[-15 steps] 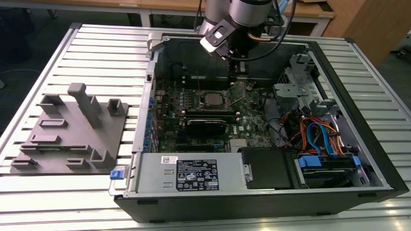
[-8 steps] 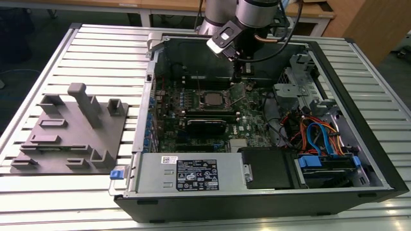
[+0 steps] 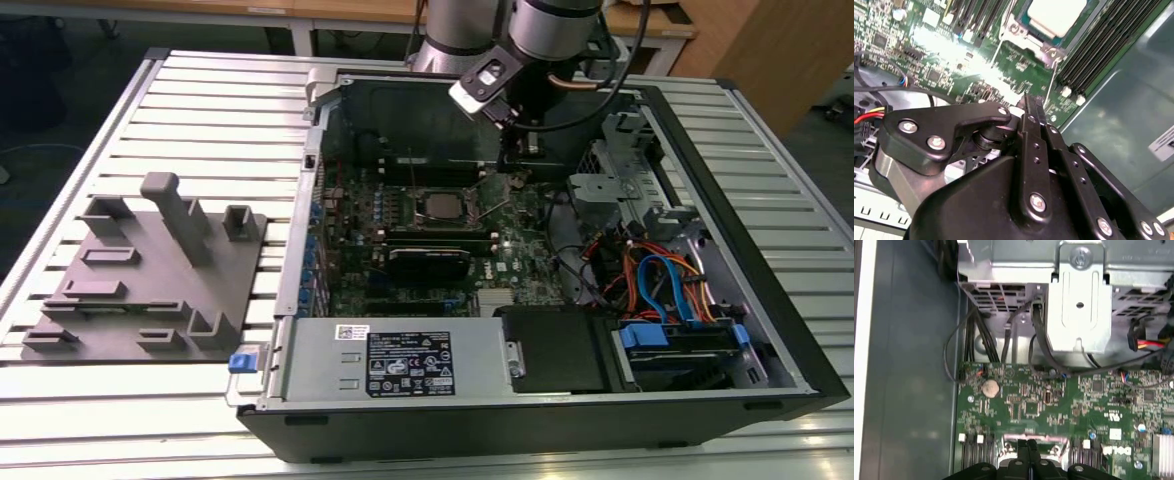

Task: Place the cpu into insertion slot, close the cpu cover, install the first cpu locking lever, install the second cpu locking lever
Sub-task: 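Close the cpu cover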

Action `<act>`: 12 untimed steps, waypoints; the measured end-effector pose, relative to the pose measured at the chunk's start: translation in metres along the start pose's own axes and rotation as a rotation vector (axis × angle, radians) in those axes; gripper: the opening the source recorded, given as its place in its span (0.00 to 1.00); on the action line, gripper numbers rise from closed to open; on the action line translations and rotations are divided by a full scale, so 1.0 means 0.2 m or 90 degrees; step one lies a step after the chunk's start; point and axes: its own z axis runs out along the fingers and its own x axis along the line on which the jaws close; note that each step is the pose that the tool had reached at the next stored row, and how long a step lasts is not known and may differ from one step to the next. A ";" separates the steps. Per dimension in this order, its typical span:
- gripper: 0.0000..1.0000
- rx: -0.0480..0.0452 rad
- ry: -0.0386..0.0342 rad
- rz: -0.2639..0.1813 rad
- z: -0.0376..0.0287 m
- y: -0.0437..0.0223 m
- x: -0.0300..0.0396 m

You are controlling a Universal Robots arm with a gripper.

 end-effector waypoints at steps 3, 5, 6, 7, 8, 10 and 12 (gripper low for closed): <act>0.10 0.0002 0.0000 0.000 0.006 0.034 -0.001; 0.10 0.0009 -0.0001 0.000 0.011 0.064 -0.002; 0.10 0.0010 0.0001 0.000 0.015 0.074 -0.002; 0.10 0.0012 0.0001 0.000 0.019 0.081 -0.003; 0.10 0.0017 0.0000 0.001 0.024 0.090 -0.003; 0.10 0.0037 0.0000 0.001 0.037 0.106 -0.004; 0.10 0.0052 0.0001 0.001 0.052 0.117 -0.005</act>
